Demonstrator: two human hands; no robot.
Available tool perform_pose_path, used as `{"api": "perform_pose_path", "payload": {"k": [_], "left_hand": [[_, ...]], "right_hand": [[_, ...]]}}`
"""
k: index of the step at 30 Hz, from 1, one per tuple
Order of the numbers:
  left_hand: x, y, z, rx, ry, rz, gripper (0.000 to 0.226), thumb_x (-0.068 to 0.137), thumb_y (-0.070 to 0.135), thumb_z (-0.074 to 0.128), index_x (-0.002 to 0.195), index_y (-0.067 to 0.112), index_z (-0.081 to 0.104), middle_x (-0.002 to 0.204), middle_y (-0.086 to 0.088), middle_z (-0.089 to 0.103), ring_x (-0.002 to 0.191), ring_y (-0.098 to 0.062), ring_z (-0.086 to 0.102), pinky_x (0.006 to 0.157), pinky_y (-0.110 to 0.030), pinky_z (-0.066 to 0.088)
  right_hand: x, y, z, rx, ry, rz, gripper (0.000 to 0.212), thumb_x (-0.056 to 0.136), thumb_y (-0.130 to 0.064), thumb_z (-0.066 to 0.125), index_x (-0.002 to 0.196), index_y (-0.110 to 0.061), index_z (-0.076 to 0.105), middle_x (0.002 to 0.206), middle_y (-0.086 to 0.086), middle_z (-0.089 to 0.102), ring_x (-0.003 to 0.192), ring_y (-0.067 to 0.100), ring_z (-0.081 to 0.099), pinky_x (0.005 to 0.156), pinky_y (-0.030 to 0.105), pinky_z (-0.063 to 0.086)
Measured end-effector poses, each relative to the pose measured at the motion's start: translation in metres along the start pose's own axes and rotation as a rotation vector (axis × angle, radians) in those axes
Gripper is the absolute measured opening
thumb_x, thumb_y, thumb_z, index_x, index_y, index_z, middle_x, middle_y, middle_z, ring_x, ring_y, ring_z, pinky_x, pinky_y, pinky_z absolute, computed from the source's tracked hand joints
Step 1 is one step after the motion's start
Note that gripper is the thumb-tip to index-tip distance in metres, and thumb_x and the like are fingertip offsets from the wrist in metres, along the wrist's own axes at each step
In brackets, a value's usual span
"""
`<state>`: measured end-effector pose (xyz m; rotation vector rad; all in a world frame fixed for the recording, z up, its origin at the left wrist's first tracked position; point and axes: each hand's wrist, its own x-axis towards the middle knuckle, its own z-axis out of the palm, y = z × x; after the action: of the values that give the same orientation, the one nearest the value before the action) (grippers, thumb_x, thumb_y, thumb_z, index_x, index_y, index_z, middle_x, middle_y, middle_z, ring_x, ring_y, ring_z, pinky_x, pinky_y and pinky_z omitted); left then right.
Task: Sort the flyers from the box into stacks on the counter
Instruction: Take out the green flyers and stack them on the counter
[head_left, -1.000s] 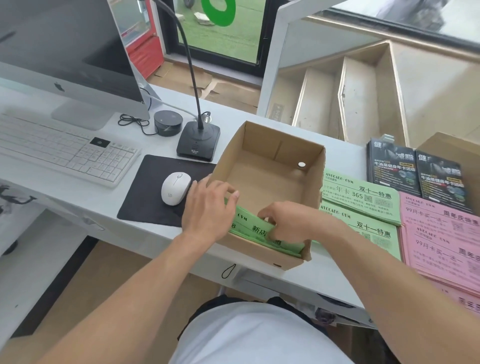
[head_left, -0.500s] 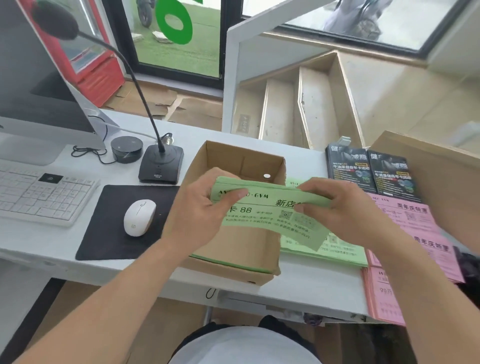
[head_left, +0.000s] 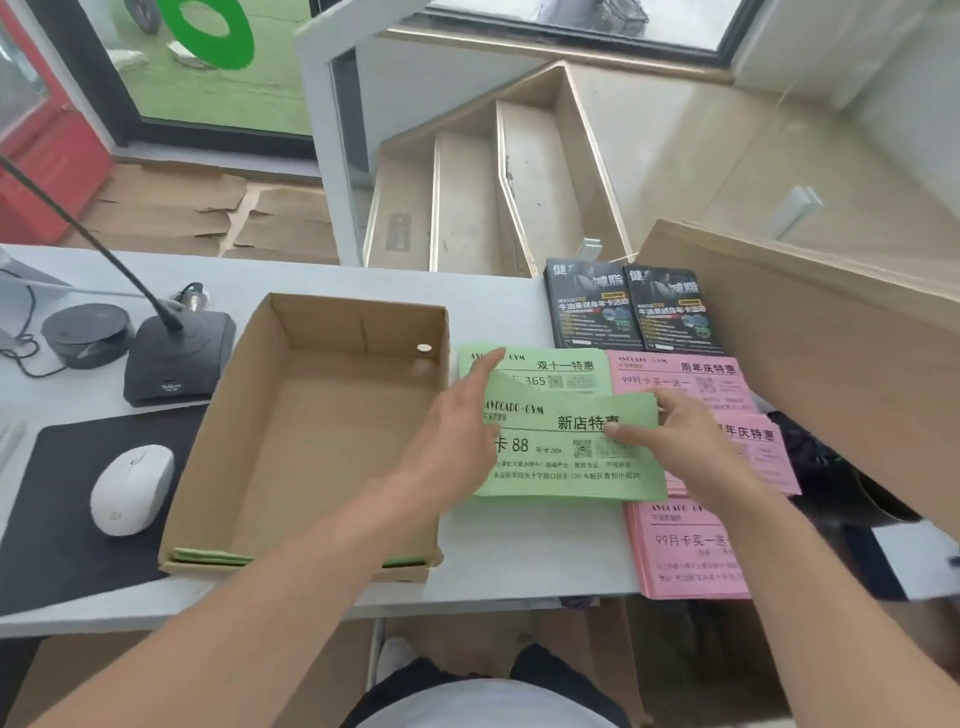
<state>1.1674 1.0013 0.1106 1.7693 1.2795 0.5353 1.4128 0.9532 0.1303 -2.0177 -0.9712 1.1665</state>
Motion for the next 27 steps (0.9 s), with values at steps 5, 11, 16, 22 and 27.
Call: {"api": "perform_pose_path", "payload": {"k": [5,11,16,22,27], "left_hand": [[0.011,0.010,0.036,0.549,-0.042,-0.002,0.090,0.086,-0.015,0.043,0.160,0.024,0.011,0.139,-0.007,0.036,0.101,-0.033,0.060,0.078,-0.041,0.048],[0.029,0.008,0.051,0.733,-0.054,-0.125,0.088,0.086,-0.013,0.046,0.160,0.017,0.008,0.148,-0.016,0.026,0.108,-0.034,0.061,0.086,-0.040,0.049],[0.031,-0.007,0.059,0.842,-0.224,-0.210,0.092,0.088,0.008,0.060,0.160,0.013,0.004,0.164,-0.022,-0.010,0.149,-0.045,0.013,0.121,-0.052,0.022],[0.036,-0.012,0.061,1.042,-0.336,-0.160,0.115,0.083,0.022,0.076,0.160,0.017,-0.009,0.162,-0.017,0.018,0.152,-0.039,0.007,0.123,-0.057,0.014],[0.041,-0.007,0.063,1.083,-0.336,-0.143,0.131,0.072,0.022,0.086,0.160,0.018,-0.011,0.154,-0.019,0.023,0.146,-0.037,0.019,0.123,-0.054,0.016]], "right_hand": [[0.030,0.017,0.009,-0.248,-0.004,-0.046,0.041,0.080,-0.019,0.086,0.110,-0.031,0.061,0.103,-0.009,0.072,0.086,0.014,0.074,0.072,0.037,0.063],[0.050,0.029,0.024,-0.454,0.048,-0.151,0.056,0.082,-0.026,0.085,0.128,-0.034,0.055,0.124,-0.003,0.063,0.107,0.020,0.062,0.090,0.038,0.053],[0.052,0.041,0.029,-0.772,0.151,-0.301,0.067,0.084,-0.042,0.078,0.142,-0.032,0.047,0.132,-0.003,0.051,0.115,0.020,0.056,0.092,0.042,0.051],[0.051,0.047,0.024,-0.921,0.039,-0.520,0.064,0.083,-0.056,0.073,0.140,-0.034,0.052,0.146,-0.005,0.045,0.134,0.018,0.037,0.114,0.037,0.027],[0.050,0.056,0.023,-1.062,-0.234,-0.540,0.104,0.064,-0.074,0.076,0.152,-0.039,0.033,0.163,-0.006,0.025,0.149,0.019,0.018,0.123,0.045,0.011]]}}
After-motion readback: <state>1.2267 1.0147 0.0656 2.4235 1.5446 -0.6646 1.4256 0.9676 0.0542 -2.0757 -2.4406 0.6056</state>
